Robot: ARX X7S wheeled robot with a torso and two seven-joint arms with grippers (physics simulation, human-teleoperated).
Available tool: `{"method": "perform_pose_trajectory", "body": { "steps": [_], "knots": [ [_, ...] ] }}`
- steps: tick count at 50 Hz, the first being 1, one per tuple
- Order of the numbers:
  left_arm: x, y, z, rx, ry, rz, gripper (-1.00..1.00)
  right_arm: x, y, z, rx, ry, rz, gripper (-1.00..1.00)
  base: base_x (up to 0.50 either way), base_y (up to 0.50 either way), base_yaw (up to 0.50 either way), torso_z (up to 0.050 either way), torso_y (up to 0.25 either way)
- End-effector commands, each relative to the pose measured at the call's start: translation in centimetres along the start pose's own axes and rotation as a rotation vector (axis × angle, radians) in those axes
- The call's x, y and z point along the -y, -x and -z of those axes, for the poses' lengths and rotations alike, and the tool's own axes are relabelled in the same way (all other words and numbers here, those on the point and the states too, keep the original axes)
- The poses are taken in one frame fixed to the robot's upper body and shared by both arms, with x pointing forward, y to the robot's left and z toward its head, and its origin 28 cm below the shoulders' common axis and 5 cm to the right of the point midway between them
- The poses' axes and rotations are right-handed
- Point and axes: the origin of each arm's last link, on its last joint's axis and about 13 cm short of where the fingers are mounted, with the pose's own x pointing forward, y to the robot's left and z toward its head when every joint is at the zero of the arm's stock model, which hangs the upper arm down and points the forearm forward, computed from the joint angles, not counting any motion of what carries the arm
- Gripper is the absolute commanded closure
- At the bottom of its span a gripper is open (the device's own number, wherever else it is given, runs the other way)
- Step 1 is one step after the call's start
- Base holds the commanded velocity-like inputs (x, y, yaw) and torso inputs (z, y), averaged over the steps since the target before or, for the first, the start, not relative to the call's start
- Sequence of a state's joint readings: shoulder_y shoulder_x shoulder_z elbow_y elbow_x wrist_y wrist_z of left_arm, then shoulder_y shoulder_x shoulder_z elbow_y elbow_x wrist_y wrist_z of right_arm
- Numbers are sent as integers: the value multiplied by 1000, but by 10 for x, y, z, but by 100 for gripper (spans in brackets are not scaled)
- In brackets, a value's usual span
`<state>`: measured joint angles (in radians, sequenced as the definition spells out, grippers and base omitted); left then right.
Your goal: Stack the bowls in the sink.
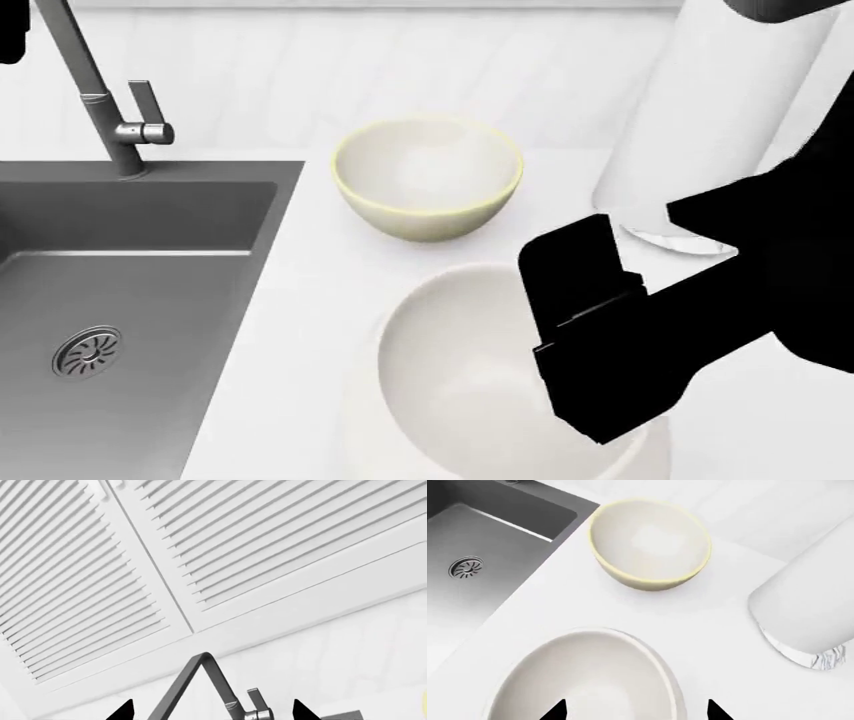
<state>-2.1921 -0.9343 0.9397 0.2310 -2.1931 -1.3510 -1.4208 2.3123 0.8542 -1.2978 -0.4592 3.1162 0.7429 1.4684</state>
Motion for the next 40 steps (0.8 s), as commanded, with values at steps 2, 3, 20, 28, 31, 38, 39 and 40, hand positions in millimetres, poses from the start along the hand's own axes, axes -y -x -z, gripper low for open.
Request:
{"method": "perform_pose_trajectory", "body": {
  "steps": [2, 3, 20, 28, 31, 38, 39, 40],
  "knots": [
    [0, 0, 2, -2, 0, 0, -100, -10, -11, -17, -90, 52, 3, -100, 0, 0, 0, 0, 0],
    [0, 0, 2, -2, 0, -1, -100, -10, -12, -19, -96, 60, 5, -100, 0, 0, 0, 0, 0],
    [2, -2, 4, -9, -8, 1, -100, -11, -40, -23, -268, 159, 130, -100, 0, 0, 0, 0, 0],
    [1, -3, 4, -9, -6, -3, -100, -10, -47, -18, -320, 176, 138, -100, 0, 0, 0, 0, 0],
    [2, -3, 5, -9, -6, -3, -100, -10, -49, -16, -338, 179, 144, -100, 0, 0, 0, 0, 0],
    [3, -3, 5, -10, -9, 0, -100, -9, -53, -11, -368, 181, 146, -100, 0, 0, 0, 0, 0],
    [3, -3, 6, -11, -9, 1, -100, -9, -53, -11, -373, 180, 146, -100, 0, 0, 0, 0, 0],
    [3, -4, 6, -11, -8, 1, -100, -8, -54, -10, -378, 180, 145, -100, 0, 0, 0, 0, 0]
  ]
}}
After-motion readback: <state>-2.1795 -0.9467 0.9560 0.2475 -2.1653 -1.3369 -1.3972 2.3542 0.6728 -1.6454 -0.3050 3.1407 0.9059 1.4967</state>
